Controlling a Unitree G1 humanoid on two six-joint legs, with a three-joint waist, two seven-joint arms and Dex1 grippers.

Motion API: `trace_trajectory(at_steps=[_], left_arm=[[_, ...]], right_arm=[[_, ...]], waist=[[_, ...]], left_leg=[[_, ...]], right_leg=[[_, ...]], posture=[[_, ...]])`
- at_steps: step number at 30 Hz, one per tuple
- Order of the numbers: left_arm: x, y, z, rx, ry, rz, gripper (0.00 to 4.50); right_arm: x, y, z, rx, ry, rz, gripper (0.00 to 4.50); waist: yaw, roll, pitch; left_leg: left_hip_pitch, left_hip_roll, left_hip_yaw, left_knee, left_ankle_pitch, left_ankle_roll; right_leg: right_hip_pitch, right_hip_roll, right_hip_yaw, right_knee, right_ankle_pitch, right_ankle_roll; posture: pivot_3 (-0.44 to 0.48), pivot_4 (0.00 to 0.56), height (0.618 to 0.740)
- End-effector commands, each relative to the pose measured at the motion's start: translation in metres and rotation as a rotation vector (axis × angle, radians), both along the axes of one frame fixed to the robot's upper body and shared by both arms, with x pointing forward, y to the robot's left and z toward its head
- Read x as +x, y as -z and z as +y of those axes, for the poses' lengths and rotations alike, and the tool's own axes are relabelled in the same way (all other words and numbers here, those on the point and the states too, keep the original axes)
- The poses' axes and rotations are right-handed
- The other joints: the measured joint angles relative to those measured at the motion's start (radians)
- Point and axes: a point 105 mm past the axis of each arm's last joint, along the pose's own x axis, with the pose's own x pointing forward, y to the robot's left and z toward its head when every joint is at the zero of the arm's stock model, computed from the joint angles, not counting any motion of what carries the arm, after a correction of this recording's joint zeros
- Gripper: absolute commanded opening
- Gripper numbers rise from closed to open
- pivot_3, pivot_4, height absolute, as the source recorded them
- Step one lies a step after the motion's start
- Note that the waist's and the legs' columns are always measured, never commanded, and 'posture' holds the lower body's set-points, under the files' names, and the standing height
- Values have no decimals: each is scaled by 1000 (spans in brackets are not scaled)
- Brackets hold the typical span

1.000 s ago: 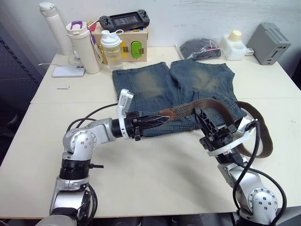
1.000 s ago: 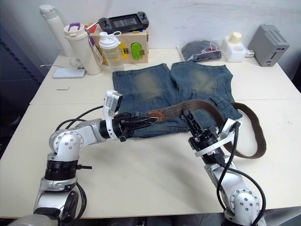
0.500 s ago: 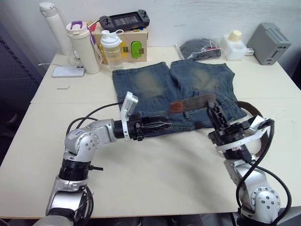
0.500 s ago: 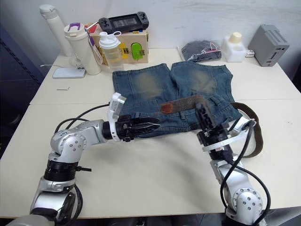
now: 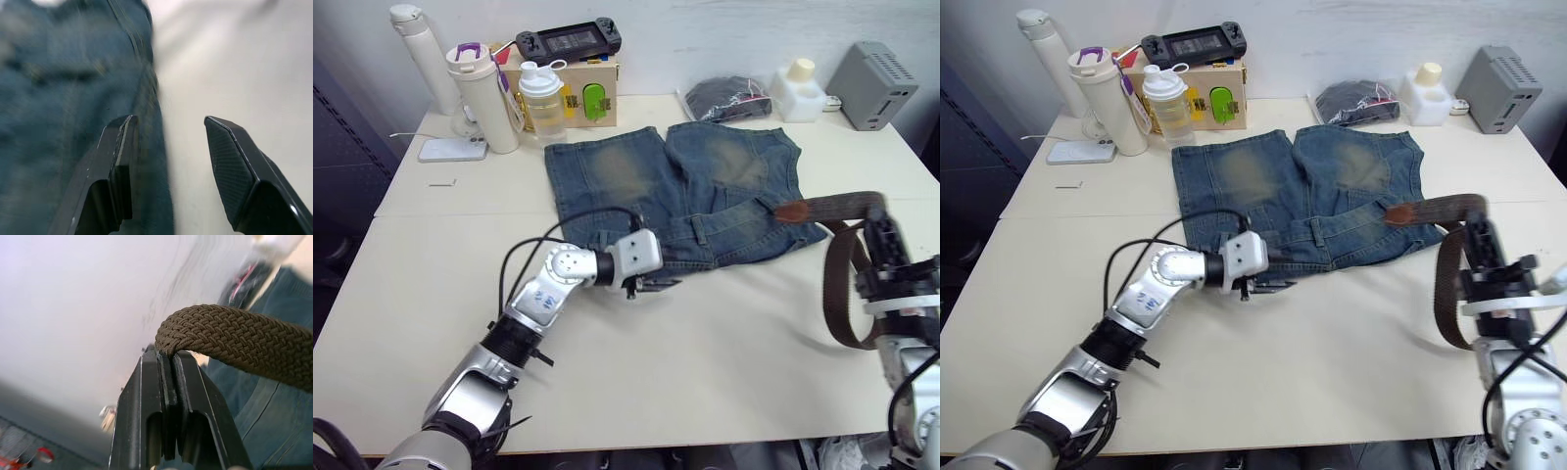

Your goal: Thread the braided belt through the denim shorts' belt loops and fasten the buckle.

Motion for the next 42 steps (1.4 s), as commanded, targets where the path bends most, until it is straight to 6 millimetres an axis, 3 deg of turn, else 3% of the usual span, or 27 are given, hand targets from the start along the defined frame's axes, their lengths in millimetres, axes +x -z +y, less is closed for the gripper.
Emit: trace_trajectory(at_steps=[1, 3, 7, 8, 14, 18, 21, 27, 31, 35, 39, 42], left_arm=[[18, 1, 3, 55, -63, -87, 2424], [24, 2, 4, 67, -83, -115, 1886], [26, 6, 8, 82, -81, -151, 275], [25, 8, 9, 86, -82, -148, 42], [20, 14, 30, 129, -70, -175, 42], [16, -13, 70, 73, -138, -215, 42], [-1, -23, 95, 46, -135, -227, 42], [-53, 0, 131, 97, -54, -98, 42], [-62, 4, 138, 88, -76, -69, 42], [-65, 3, 145, 91, -92, -60, 1691], [-67, -18, 149, 31, -75, -29, 3474], [-63, -42, 150, -58, -78, 54, 3474]], right_arm=[[-9, -15, -4, -12, 8, -60, 0], [-9, -16, 0, -18, -1, -60, 0], [-7, -13, 11, -31, -22, -44, 0], [-6, -11, 11, -31, -21, -37, 0], [-2, -7, 13, -68, -18, 1, 0], [-5, -13, 15, -137, -47, 23, 0], [-5, -17, 16, -176, -73, 46, 0], [3, -16, 27, -223, -131, 113, 0], [6, -9, 34, -225, -161, 154, 0], [10, 2, 47, -242, -220, 204, 0], [18, 7, 56, -247, -255, 228, 0], [26, 10, 62, -266, -270, 247, 0]], waist=[[1, 0, 0], [2, 0, 0], [2, 0, 0], [2, 0, 0], [-6, 0, 0], [-16, 0, 0], [-25, 1, 0], [-16, 1, 0], [-4, 1, 0], [-3, 1, 0], [-5, 1, 0], [-3, 1, 0]], left_leg=[[0, 0, 0, 0, 0, 0], [0, 0, 0, 0, 0, 1], [0, -1, 0, 0, 1, 2], [0, -1, 0, 0, 1, 2], [0, -1, 0, 0, 1, 2], [1, 0, 2, -1, 1, 1], [1, 2, 2, -2, 0, 1], [0, 1, 1, -1, 0, 0], [0, 1, -1, -1, 0, 0], [0, 1, -2, -1, 0, 0], [0, 1, -2, -1, 0, 0], [0, 1, -2, -1, 0, 0]], right_leg=[[0, -1, 0, 0, 0, 0], [0, -5, 0, 0, 0, 0], [0, -6, 0, 1, 0, 1], [0, -6, 0, 1, 0, 1], [0, -6, -1, 1, 0, 1], [-2, -6, 0, 2, 0, 1], [-3, -6, 0, 2, 0, 0], [-2, -8, 2, 0, 0, -1], [-1, -8, 3, 0, 0, -1], [0, -8, 3, -1, 0, -1], [0, -8, 2, 0, 0, -1], [0, -8, 2, 0, 0, -1]], posture=[[0, 150, 690], [0, 150, 690], [0, 150, 690], [0, 150, 690], [0, 150, 690], [0, 150, 690], [0, 150, 690], [0, 150, 690], [0, 150, 690], [0, 150, 690], [0, 150, 690], [0, 150, 690]])
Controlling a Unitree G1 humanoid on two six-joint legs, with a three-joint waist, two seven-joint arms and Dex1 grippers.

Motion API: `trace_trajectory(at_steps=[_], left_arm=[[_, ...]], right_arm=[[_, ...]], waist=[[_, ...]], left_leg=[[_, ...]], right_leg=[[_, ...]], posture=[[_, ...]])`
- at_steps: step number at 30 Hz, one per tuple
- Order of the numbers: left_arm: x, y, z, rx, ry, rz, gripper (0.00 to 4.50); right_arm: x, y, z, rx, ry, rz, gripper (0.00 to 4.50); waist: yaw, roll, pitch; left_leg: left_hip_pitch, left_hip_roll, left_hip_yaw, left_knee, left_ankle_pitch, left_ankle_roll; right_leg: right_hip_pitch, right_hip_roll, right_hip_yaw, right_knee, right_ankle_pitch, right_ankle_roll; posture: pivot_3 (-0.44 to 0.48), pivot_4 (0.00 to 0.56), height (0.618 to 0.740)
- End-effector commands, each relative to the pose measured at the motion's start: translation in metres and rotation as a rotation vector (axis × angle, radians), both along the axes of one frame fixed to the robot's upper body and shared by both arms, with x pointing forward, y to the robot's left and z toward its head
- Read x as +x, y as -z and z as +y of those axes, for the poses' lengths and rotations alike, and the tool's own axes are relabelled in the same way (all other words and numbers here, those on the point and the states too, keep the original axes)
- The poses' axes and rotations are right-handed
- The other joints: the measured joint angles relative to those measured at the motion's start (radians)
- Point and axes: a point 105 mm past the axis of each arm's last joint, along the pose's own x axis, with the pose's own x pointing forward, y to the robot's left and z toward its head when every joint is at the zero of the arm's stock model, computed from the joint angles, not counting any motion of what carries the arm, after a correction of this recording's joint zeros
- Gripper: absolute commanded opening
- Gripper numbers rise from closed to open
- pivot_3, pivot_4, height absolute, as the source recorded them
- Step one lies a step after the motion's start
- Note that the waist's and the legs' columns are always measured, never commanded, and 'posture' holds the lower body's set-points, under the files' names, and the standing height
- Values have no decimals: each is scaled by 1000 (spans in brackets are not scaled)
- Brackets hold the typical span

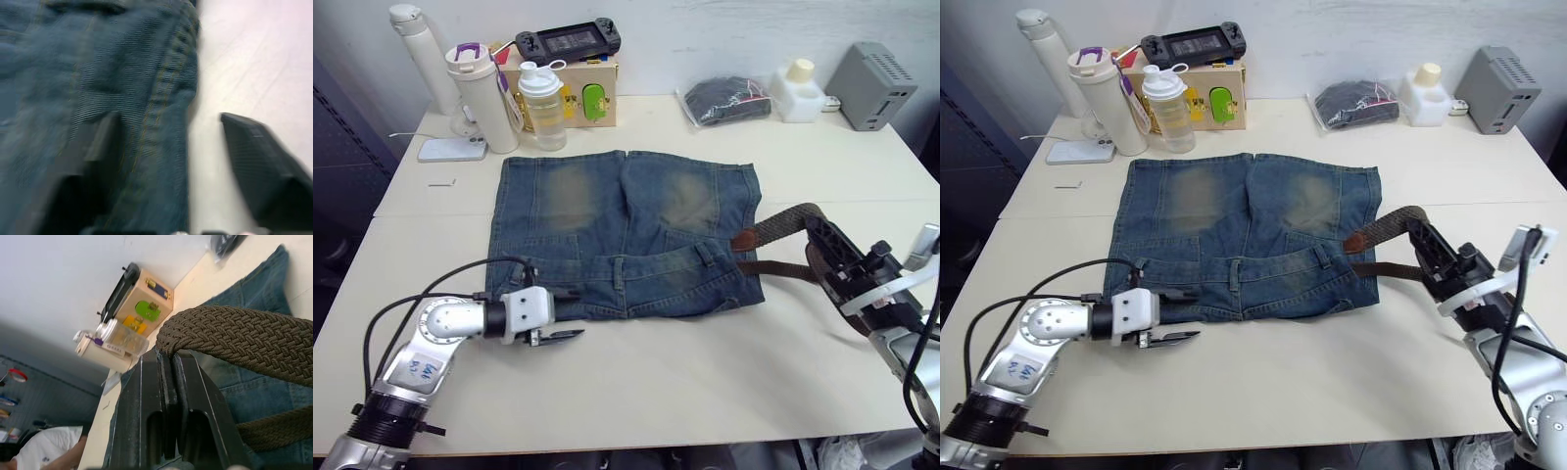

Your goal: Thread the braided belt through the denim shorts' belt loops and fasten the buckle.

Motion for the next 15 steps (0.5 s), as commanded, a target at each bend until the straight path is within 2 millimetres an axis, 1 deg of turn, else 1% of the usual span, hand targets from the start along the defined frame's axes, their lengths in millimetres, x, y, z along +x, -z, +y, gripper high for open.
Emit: trace_trajectory(at_steps=[1, 3, 5, 7, 11, 15], left_arm=[[2, -40, -2, -119, 20, 31, 3474], [4, -55, -7, -181, 29, 51, 3474], [4, -70, -18, -248, 59, 67, 3474], [4, -79, -28, -299, 86, 77, 3474], [9, -84, -51, -343, 129, 70, 3474], [9, -83, -71, -355, 168, 52, 3474]], right_arm=[[7, -1, 7, -43, -20, 1, 0], [13, 1, 7, -65, -16, 10, 0], [18, 3, 6, -109, -11, 18, 0], [23, 5, 5, -159, -12, 27, 0], [34, 18, 5, -245, -10, 80, 0], [37, 29, 12, -292, -36, 118, 0]], waist=[[2, 0, 0], [1, 0, 0], [0, 0, 0], [0, 0, 0], [0, 0, 0], [0, 0, 0]], left_leg=[[0, 0, -1, 1, 0, 0], [-1, -1, -2, 1, 0, 0], [-1, -1, -1, 1, 0, 0], [-1, -1, -1, 1, 0, 0], [0, -2, 0, 2, 0, 0], [0, -2, 1, 2, 0, 0]], right_leg=[[0, 0, -1, 0, 0, 0], [0, 0, -1, 0, 0, 0], [1, 0, -1, 0, 0, 0], [1, 1, -2, 0, 0, 0], [1, 2, -4, 1, 0, 0], [1, 3, -5, 2, 0, 0]], posture=[[0, 150, 690], [0, 150, 690], [0, 150, 690], [0, 150, 690], [0, 150, 690], [0, 150, 690]])
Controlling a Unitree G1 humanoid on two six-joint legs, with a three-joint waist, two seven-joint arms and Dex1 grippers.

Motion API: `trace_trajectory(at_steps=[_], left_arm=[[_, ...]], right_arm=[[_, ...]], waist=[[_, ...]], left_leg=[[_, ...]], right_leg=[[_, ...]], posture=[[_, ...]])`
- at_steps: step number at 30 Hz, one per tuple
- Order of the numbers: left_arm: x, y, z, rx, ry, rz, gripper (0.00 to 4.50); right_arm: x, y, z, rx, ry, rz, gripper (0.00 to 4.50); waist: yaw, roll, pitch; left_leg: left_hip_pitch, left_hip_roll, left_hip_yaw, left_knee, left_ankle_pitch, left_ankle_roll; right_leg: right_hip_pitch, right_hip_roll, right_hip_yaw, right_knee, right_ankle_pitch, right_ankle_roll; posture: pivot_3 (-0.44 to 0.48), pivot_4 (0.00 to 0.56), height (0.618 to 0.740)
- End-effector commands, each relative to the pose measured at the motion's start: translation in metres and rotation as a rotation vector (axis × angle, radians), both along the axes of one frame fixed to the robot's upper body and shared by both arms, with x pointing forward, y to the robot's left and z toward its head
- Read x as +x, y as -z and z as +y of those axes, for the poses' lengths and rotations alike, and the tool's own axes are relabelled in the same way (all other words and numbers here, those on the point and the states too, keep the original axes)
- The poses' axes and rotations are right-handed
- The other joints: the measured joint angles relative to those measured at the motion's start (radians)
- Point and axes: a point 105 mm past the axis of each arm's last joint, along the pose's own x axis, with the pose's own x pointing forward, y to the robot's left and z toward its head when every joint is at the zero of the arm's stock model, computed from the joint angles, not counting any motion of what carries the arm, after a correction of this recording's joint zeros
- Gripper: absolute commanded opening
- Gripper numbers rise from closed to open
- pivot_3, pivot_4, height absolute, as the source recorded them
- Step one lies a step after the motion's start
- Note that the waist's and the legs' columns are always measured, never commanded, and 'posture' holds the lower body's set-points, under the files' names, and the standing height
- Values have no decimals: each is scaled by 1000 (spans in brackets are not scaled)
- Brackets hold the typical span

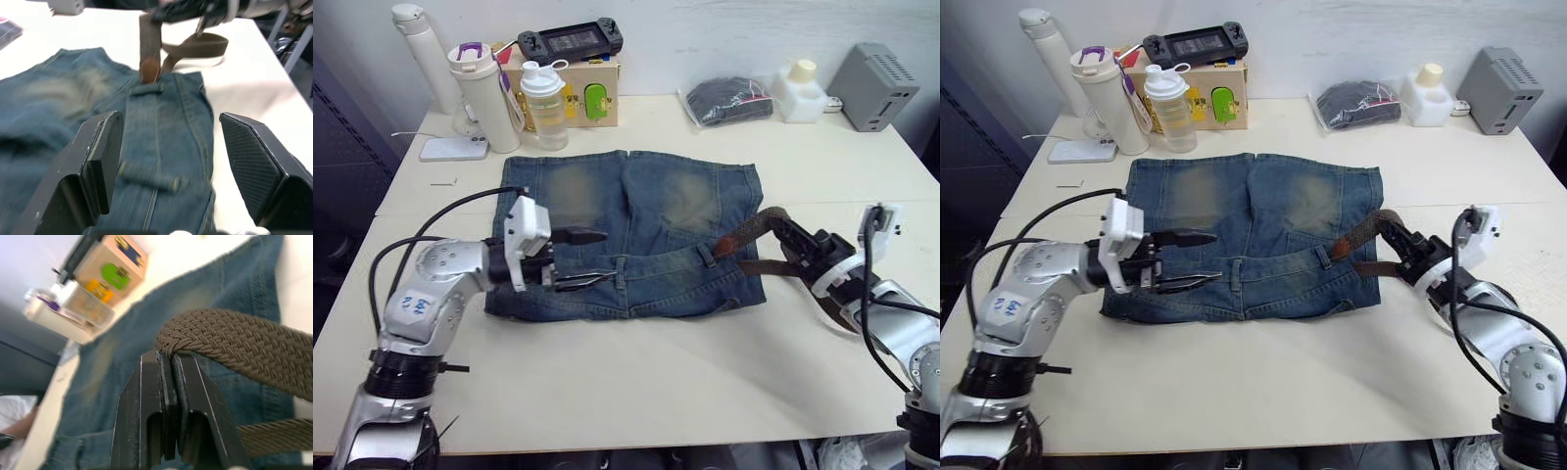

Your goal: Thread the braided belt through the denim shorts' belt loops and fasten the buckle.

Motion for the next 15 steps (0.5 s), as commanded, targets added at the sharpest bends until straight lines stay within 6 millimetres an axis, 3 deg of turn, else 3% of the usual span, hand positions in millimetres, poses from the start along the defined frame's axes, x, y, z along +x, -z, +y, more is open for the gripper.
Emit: trace_trajectory(at_steps=[1, 5, 11, 15], left_arm=[[-4, -5, -12, 3, 33, -52, 3474], [-4, -1, -17, 16, 34, -62, 3474], [-1, 2, -22, 18, 29, -73, 3474], [0, 5, -25, 40, 42, -92, 3474]], right_arm=[[0, -2, 5, -32, -22, -13, 0], [1, 2, 9, -76, -26, -19, 0], [7, 17, 32, -118, -57, 3, 0], [11, 17, 32, -114, -22, -27, 0]], waist=[[0, 0, 0], [0, 0, 0], [-1, 0, 0], [0, 0, 0]], left_leg=[[0, 0, 0, 0, 0, 0], [0, 0, 0, 0, 0, 0], [0, 0, 0, 1, 0, 0], [0, 0, 0, 1, 0, 0]], right_leg=[[0, 0, 0, 0, 0, 0], [0, 0, -1, 0, 0, 0], [0, 1, 0, 0, 0, 0], [0, 2, 0, 0, 0, 0]], posture=[[0, 150, 690], [0, 150, 690], [0, 150, 690], [0, 150, 690]])
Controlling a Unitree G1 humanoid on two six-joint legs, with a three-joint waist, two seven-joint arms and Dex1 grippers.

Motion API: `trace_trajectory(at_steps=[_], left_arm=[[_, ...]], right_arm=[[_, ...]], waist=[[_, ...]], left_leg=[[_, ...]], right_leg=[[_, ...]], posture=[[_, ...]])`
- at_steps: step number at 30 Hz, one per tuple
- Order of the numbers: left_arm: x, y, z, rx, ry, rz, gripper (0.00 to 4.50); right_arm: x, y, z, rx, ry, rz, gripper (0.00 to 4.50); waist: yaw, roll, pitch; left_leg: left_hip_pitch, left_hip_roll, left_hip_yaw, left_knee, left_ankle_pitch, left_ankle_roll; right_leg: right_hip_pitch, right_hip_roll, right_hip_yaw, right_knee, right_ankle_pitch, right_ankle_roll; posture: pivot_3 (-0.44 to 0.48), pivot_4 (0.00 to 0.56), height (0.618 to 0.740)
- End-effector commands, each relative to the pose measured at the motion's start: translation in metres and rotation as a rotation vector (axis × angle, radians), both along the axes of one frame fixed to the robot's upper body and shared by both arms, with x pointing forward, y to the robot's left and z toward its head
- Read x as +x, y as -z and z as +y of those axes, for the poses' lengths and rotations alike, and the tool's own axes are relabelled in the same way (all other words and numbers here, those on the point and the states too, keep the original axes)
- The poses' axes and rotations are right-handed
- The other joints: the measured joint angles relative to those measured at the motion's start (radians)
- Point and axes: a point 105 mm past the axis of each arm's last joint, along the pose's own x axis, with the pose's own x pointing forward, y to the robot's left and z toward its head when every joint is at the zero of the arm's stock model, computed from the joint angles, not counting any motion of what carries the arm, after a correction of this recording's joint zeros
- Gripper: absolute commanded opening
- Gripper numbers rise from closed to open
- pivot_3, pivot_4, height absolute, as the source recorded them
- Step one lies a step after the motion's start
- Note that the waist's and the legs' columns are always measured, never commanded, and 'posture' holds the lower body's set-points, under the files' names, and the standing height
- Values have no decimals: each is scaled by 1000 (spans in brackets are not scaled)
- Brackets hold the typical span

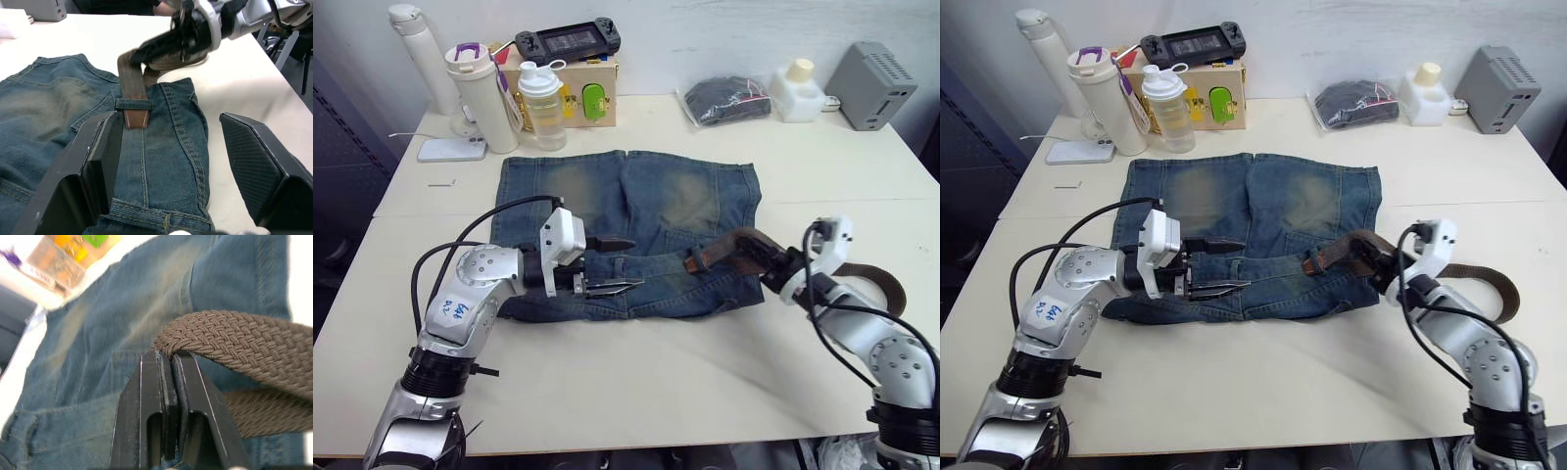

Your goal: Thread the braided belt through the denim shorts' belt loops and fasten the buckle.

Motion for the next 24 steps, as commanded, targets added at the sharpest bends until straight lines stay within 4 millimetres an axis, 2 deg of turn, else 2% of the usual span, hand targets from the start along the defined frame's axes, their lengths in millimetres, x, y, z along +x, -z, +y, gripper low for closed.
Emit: trace_trajectory(at_steps=[1, 5, 11, 16, 24], left_arm=[[0, -7, -4, 12, 21, -58, 3474], [4, -2, -10, 58, 30, -115, 3474], [17, 18, -32, 172, 61, -246, 3474], [31, 28, -45, 243, 65, -359, 3474], [48, 30, -56, 321, 62, -557, 3474]], right_arm=[[1, -14, 3, -9, 0, -76, 0], [-1, -5, 11, -11, -40, -25, 0], [-4, 35, 30, 13, -77, 200, 0], [-1, 41, 27, 93, -56, 260, 0], [-3, 45, 26, 184, -45, 309, 0]], waist=[[1, 0, 0], [1, 0, 0], [2, 0, 0], [1, -1, 0], [0, -1, -1]], left_leg=[[0, 0, 0, 0, 0, 0], [0, -1, 0, 1, 0, 0], [0, -1, 0, 1, 0, 0], [0, -1, 0, 1, 0, 0], [0, -1, 1, 1, 0, 0]], right_leg=[[0, 0, 0, 0, 0, 0], [0, 0, 0, 1, 0, 0], [0, 0, -1, 1, 0, 0], [0, 1, -1, 2, 0, 0], [0, 1, -2, 2, 0, 0]], posture=[[0, 150, 690], [0, 150, 690], [0, 150, 690], [0, 150, 690], [0, 150, 690]])
